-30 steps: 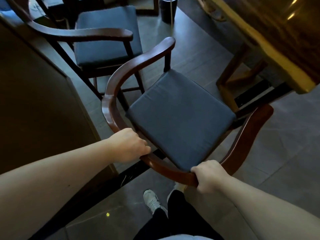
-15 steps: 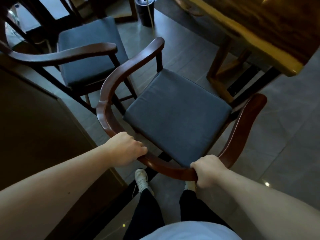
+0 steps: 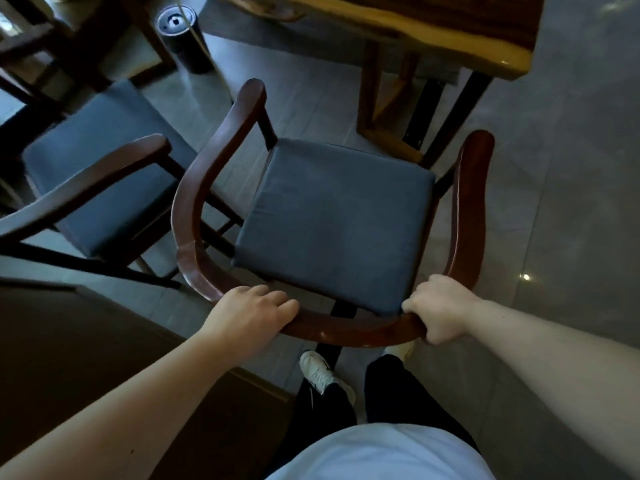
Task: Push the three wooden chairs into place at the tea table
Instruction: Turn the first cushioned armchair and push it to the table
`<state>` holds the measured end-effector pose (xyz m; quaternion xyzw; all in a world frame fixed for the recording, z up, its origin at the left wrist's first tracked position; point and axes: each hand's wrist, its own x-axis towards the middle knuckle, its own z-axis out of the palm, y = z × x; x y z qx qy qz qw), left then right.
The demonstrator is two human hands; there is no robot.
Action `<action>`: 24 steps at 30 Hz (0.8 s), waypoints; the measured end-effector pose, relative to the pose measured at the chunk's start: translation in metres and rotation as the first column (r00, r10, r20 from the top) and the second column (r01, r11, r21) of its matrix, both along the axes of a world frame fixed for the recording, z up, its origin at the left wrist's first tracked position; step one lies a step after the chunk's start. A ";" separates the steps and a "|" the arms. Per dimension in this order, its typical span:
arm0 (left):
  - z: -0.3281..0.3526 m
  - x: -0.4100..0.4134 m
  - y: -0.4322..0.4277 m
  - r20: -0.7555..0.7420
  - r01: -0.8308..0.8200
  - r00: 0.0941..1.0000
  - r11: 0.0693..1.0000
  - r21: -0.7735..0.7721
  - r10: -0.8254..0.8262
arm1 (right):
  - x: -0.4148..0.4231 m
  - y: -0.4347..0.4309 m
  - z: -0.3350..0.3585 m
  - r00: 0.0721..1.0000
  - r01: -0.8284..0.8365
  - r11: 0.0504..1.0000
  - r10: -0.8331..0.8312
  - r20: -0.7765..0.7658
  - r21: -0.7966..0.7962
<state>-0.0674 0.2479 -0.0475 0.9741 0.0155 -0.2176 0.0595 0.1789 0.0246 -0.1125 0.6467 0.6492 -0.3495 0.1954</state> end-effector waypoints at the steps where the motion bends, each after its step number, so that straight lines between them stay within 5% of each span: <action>1: -0.001 -0.001 0.003 -0.001 -0.009 1.000 1.000 -0.005 0.009 | 0.001 0.002 0.000 1.000 -0.016 1.000 0.016 0.004 -0.011; 24: 0.034 0.054 0.067 0.095 0.021 0.995 1.000 0.013 -0.022 | 0.020 0.034 0.003 0.987 0.156 0.974 -0.160 0.012 0.165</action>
